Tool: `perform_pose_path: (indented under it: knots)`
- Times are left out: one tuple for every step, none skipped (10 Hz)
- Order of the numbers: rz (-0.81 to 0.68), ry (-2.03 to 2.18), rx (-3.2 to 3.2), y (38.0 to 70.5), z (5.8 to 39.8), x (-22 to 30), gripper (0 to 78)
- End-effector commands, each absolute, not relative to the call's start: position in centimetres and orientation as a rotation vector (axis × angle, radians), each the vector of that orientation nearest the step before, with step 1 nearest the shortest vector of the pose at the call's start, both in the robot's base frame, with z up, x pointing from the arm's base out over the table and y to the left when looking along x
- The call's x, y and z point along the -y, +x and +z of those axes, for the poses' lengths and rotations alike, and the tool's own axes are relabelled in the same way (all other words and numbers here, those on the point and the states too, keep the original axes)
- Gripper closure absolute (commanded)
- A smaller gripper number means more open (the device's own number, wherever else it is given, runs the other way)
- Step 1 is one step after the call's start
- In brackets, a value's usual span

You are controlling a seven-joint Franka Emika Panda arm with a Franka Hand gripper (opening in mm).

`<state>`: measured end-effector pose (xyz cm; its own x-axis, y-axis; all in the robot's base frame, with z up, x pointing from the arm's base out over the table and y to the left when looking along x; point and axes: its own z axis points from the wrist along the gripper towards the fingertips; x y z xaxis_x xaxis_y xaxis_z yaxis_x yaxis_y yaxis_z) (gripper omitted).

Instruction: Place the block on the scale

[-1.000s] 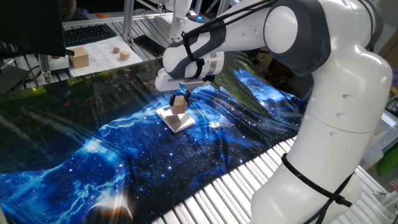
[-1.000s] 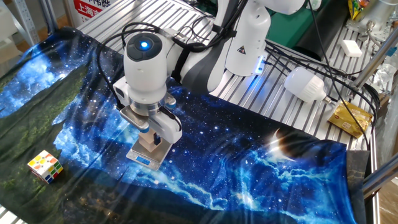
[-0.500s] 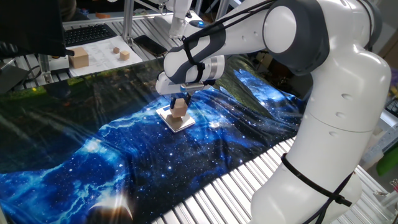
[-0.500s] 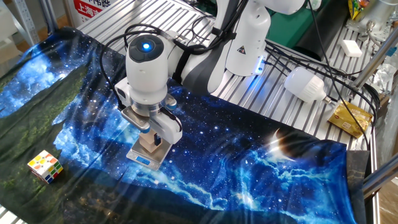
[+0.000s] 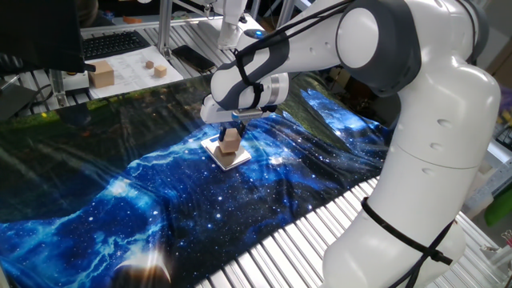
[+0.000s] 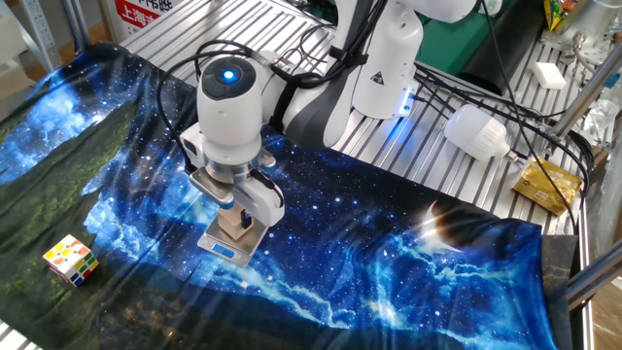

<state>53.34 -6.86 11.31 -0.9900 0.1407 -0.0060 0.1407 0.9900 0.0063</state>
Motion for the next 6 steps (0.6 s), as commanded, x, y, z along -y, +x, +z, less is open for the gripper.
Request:
perform_pose_path:
  knots:
    - [0.009,0.259,-3.118,53.42,11.45,6.86,76.2]
    - [0.009,0.259,-3.119,53.42,11.44,6.86,76.2]
    - [0.009,0.258,-3.120,53.42,11.44,6.86,76.2]
    - [0.009,0.258,-3.120,53.42,11.44,6.86,76.2]
    - [0.009,0.258,-3.120,53.42,11.44,6.85,76.2]
    - [0.010,0.257,-3.120,53.42,11.42,6.85,76.2]
